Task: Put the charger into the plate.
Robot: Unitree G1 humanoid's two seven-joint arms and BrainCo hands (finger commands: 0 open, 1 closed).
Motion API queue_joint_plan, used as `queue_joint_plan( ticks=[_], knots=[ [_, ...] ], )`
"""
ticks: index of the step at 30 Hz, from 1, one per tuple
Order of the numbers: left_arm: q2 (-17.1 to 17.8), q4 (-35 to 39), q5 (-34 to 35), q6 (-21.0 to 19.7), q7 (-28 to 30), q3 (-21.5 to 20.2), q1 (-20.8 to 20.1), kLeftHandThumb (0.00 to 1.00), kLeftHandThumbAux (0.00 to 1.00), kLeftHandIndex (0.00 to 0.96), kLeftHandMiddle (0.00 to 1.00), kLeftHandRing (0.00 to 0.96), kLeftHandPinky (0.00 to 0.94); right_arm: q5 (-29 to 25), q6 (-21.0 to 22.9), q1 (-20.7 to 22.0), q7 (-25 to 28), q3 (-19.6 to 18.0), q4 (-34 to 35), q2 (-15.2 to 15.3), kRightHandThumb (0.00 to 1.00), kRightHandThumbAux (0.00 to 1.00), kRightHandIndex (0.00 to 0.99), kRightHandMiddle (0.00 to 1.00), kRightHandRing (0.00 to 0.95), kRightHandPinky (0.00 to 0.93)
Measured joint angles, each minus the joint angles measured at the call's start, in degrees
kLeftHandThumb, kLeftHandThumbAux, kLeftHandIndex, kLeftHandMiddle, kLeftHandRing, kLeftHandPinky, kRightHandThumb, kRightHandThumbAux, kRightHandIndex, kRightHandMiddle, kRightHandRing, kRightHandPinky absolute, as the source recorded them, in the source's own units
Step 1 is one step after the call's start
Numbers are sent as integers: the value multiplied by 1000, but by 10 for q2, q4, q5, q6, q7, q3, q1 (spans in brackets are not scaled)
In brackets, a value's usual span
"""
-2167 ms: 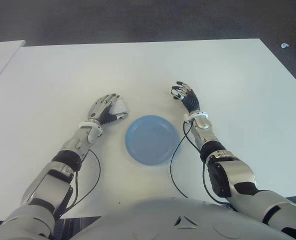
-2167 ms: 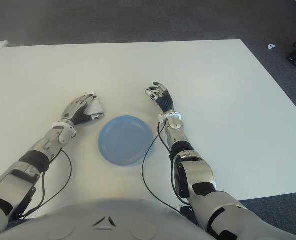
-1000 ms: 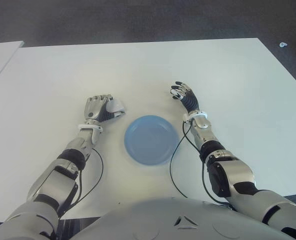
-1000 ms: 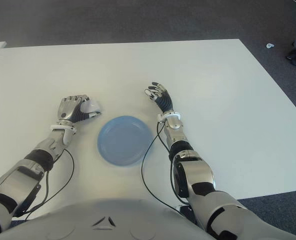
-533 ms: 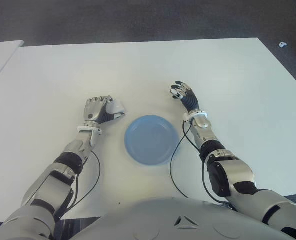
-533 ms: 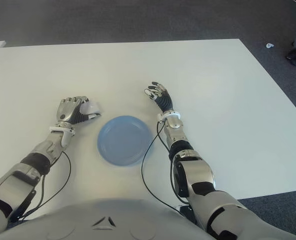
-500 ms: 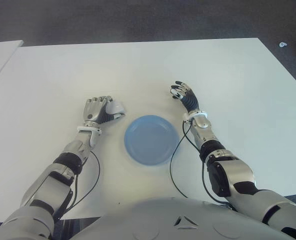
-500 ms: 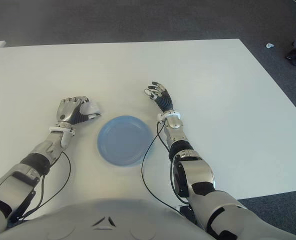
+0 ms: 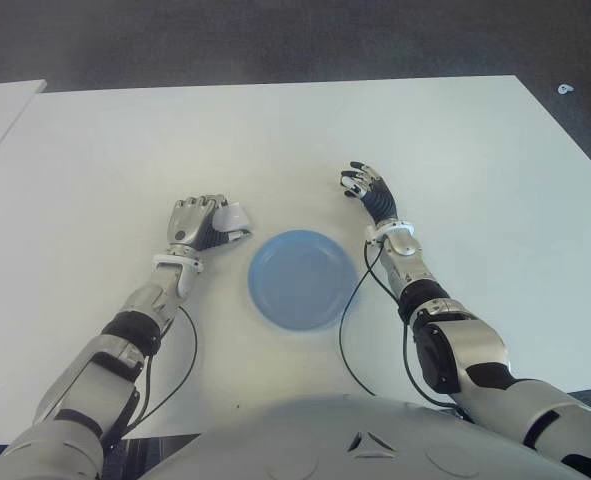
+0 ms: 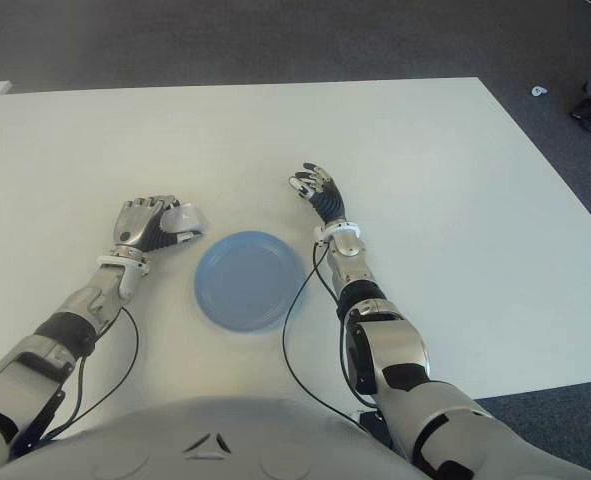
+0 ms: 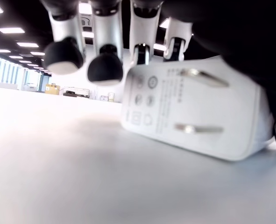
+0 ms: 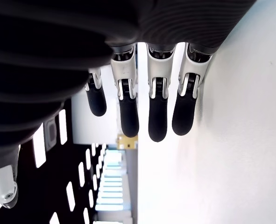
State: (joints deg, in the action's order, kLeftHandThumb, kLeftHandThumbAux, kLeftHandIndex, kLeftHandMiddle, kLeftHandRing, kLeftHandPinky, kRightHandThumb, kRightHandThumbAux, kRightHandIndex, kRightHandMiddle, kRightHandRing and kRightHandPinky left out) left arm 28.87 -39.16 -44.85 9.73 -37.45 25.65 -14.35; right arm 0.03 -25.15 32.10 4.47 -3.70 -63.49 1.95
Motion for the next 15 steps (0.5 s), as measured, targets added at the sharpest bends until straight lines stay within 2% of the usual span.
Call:
queue_joint_plan(
  ticks=[7, 15],
  knots=[
    [10, 97, 0, -12, 44, -18, 31, 732, 698, 442, 868, 855, 872, 0, 1, 1, -1, -1, 0, -1, 12, 551, 173, 296, 302, 305],
    [19, 244, 11, -36, 114, -66, 55, 732, 697, 443, 857, 846, 854, -1, 4, 2, -3, -1, 0, -1, 15, 547, 169, 298, 302, 302]
  ],
)
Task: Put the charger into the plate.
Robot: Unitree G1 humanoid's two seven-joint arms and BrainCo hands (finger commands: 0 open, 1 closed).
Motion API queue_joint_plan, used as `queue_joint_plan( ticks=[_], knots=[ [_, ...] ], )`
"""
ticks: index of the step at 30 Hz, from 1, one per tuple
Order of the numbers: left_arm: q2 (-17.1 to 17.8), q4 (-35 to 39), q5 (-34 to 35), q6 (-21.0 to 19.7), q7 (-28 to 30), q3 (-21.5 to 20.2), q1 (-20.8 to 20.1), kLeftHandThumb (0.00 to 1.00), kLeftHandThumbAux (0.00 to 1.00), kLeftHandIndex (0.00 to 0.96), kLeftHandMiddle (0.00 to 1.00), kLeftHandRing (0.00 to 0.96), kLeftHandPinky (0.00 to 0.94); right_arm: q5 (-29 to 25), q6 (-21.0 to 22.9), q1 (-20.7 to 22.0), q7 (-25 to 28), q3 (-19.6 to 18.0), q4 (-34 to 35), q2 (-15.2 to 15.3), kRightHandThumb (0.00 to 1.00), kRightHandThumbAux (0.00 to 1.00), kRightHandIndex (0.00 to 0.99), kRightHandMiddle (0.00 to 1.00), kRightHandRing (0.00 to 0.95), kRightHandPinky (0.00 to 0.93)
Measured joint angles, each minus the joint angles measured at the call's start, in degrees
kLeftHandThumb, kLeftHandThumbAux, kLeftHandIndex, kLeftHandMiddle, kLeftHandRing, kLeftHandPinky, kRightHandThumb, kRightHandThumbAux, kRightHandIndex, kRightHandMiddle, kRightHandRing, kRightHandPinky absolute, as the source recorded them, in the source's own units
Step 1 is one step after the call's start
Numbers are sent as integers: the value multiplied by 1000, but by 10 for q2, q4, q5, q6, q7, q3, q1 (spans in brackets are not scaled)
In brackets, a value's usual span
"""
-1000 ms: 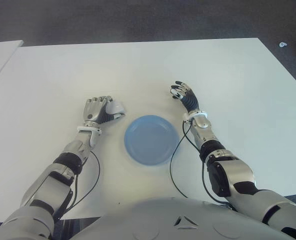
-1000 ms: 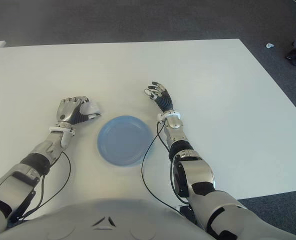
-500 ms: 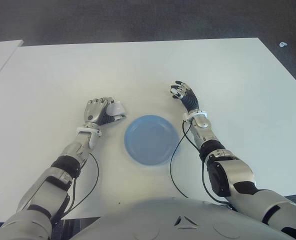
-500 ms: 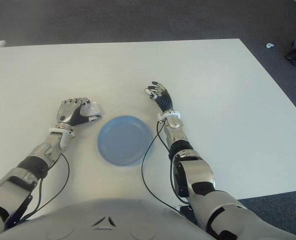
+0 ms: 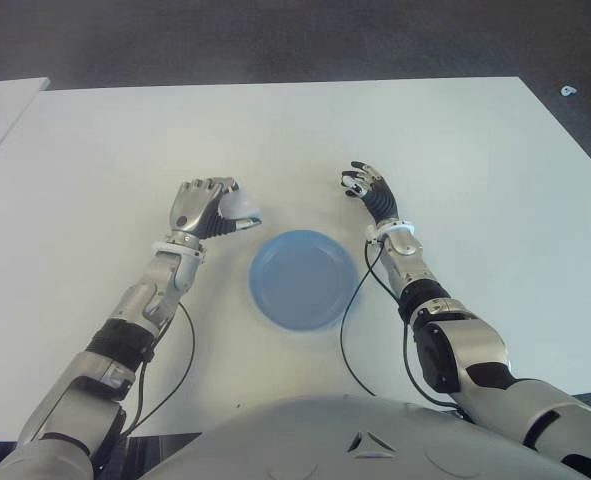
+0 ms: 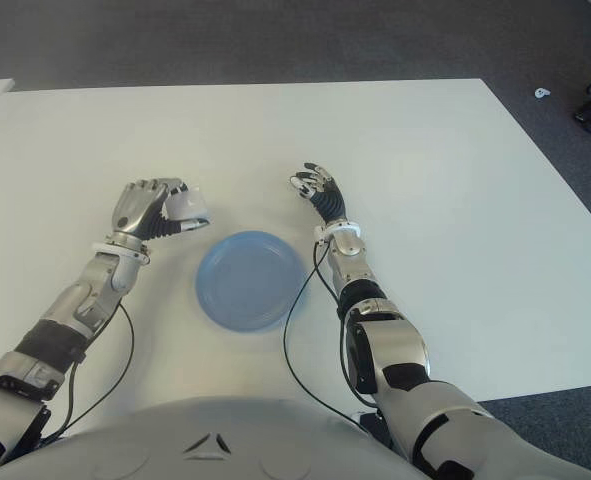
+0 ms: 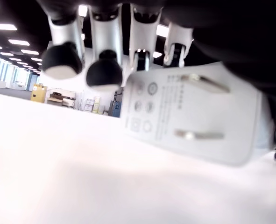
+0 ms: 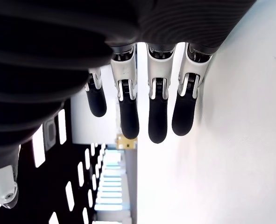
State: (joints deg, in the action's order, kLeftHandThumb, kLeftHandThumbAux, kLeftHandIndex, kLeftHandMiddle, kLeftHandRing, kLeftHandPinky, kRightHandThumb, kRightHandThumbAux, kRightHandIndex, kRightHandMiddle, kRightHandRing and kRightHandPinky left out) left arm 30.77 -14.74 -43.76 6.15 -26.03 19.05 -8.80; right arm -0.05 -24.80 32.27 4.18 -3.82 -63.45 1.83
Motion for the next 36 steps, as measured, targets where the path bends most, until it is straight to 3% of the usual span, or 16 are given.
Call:
queue_joint_plan(
  ticks=[11, 27, 36],
  knots=[
    [-24, 130, 1, -19, 51, -24, 37, 727, 697, 444, 854, 846, 863, -1, 1, 0, 1, 0, 0, 0, 11, 542, 154, 291, 294, 291],
    [-28, 174, -12, 37, 83, -15, 62, 728, 697, 444, 858, 851, 864, -1, 3, 1, 3, 0, 0, 0, 25, 543, 144, 282, 290, 301],
    [-39, 186, -40, 88, 87, 31, 95, 736, 695, 444, 858, 853, 869, 0, 3, 1, 3, 1, 1, -1, 31, 542, 143, 276, 289, 305]
  ],
)
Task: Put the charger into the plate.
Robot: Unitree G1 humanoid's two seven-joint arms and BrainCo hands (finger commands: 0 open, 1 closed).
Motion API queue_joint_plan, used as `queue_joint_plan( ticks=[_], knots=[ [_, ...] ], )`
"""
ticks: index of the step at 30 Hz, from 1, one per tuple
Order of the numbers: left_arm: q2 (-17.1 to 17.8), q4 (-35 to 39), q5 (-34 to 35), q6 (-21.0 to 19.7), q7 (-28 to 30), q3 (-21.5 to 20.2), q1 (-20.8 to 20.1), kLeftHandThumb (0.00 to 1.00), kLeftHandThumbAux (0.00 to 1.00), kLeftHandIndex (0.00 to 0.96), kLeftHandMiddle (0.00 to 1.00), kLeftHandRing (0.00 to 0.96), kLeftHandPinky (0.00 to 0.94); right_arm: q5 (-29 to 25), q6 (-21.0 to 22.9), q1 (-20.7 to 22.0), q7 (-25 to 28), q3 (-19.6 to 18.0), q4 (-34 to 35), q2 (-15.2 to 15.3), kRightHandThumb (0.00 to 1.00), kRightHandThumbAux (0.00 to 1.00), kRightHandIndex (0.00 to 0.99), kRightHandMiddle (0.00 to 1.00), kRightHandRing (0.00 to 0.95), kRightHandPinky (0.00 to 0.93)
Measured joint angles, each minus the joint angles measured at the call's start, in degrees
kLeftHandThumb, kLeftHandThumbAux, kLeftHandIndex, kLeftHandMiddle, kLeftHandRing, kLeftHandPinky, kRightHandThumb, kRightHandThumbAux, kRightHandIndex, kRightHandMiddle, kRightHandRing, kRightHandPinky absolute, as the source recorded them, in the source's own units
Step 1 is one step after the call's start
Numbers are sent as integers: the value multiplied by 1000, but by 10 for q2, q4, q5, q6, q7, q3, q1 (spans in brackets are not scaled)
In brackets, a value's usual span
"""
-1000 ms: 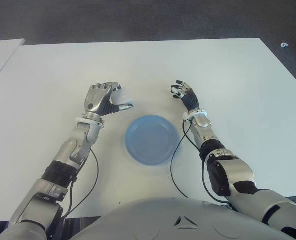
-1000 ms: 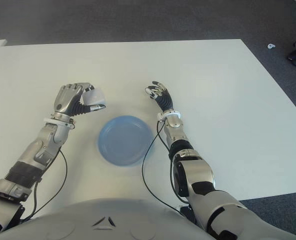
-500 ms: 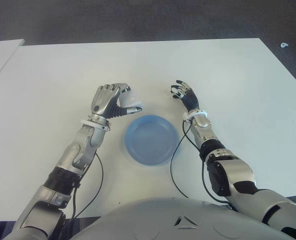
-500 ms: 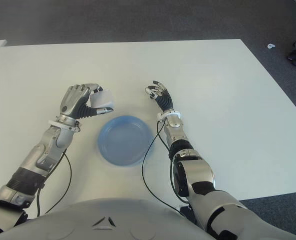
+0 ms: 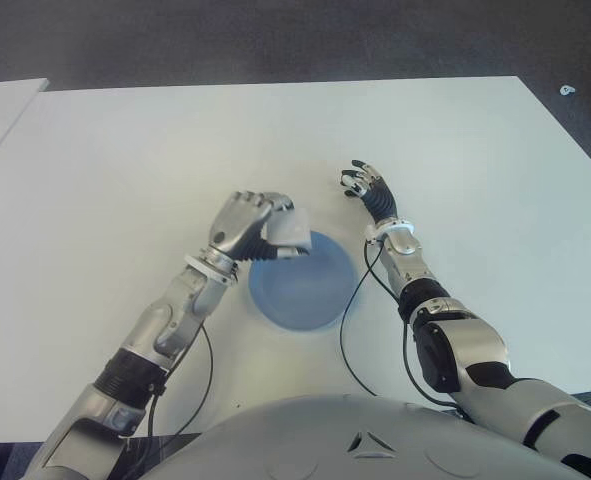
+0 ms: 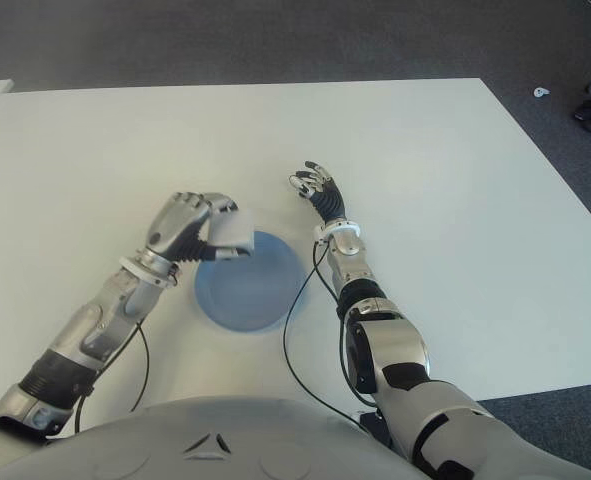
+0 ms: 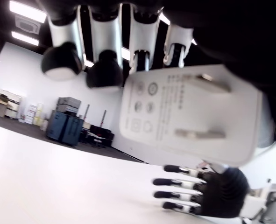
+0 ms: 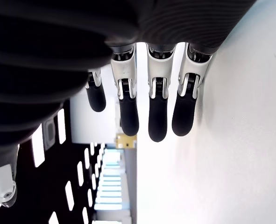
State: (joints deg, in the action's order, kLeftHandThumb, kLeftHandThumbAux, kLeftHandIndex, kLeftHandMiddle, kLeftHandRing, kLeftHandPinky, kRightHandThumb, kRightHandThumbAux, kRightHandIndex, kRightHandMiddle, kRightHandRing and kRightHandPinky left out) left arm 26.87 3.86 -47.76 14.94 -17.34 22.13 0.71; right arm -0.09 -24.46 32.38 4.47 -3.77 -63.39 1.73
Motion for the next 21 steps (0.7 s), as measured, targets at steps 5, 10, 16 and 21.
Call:
queue_joint_plan(
  ticks=[5, 10, 16, 21],
  knots=[
    [0, -18, -13, 39, -16, 15, 6, 740, 695, 444, 869, 863, 884, 0, 0, -1, -1, 0, 1, 0, 33, 546, 141, 277, 291, 308],
    [2, -57, -23, 96, -51, 29, 1, 740, 696, 443, 875, 870, 884, 0, 0, -1, -2, 0, 1, -1, 36, 547, 140, 283, 295, 310],
    [3, -83, -10, 139, -44, 35, 0, 726, 695, 441, 832, 826, 783, 0, 0, -1, -3, 1, 3, -4, 39, 545, 141, 287, 297, 311],
    [8, -84, 14, 154, 5, 35, 0, 609, 612, 368, 569, 563, 525, 0, 0, -2, -3, 1, 4, -4, 45, 549, 147, 296, 307, 321]
  ],
)
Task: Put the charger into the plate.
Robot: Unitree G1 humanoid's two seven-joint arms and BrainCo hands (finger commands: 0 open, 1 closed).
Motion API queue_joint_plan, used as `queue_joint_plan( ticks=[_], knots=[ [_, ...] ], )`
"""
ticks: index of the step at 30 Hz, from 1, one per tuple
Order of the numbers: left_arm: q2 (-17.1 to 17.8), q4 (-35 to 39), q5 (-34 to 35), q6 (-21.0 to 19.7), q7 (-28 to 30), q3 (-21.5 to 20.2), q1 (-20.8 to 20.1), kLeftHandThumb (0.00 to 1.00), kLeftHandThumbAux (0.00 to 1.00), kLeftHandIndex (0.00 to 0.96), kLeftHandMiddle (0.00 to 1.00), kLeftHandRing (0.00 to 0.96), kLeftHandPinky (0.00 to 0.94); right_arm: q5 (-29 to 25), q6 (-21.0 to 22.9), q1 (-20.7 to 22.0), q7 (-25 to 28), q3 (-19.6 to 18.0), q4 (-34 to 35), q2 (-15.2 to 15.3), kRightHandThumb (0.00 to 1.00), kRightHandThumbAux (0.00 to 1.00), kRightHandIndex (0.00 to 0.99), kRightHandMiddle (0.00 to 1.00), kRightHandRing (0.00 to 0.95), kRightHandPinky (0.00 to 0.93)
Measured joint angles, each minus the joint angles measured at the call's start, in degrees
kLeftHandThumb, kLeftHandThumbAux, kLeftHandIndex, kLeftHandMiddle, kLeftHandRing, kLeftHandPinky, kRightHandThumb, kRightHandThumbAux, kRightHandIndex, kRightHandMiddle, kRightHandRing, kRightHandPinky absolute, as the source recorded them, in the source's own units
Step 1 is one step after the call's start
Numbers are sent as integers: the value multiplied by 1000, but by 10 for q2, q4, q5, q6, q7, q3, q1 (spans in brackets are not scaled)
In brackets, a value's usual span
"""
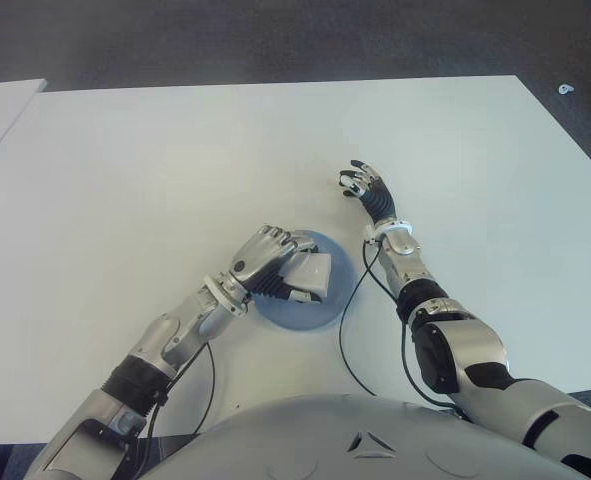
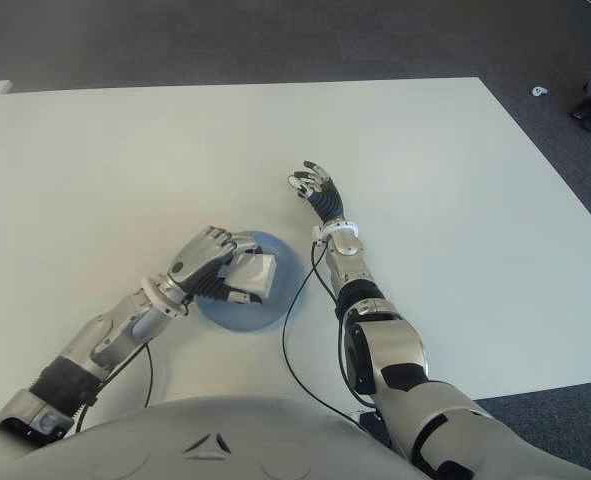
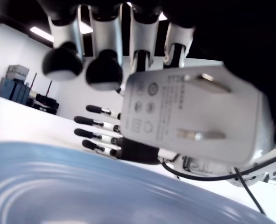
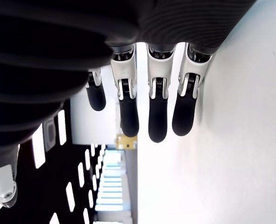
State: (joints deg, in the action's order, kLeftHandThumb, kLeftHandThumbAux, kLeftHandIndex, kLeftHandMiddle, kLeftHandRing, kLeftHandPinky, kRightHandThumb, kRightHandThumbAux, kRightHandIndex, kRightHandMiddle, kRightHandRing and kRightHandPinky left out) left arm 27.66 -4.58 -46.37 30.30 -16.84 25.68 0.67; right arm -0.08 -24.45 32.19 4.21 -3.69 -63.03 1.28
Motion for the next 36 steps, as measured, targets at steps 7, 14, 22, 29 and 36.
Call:
queue_joint_plan(
  ticks=[7, 14, 22, 29, 36],
  knots=[
    [12, 2, -13, -2, 40, 0, 0, 340, 404, 121, 179, 188, 206, 0, 0, -1, -1, 0, 0, -1, 52, 553, 150, 302, 312, 323],
    [19, 5, -23, -7, 51, -2, 1, 254, 357, 20, 32, 34, 55, 0, 0, 0, -2, 0, 1, -1, 63, 566, 145, 301, 312, 320],
    [24, 11, -20, 0, 53, -4, 1, 243, 350, 6, 1, 1, 4, 0, 0, -1, -2, 0, 1, -2, 62, 568, 133, 296, 305, 307],
    [29, 12, -18, 6, 62, -4, 1, 265, 362, 30, 0, 0, 1, 0, 0, -1, -2, 0, 1, -2, 64, 572, 134, 295, 306, 315],
    [29, 11, -14, 10, 67, -5, 1, 286, 370, 49, 0, 0, 7, 0, 0, -1, -1, 0, 1, -2, 64, 573, 131, 295, 306, 311]
  ],
)
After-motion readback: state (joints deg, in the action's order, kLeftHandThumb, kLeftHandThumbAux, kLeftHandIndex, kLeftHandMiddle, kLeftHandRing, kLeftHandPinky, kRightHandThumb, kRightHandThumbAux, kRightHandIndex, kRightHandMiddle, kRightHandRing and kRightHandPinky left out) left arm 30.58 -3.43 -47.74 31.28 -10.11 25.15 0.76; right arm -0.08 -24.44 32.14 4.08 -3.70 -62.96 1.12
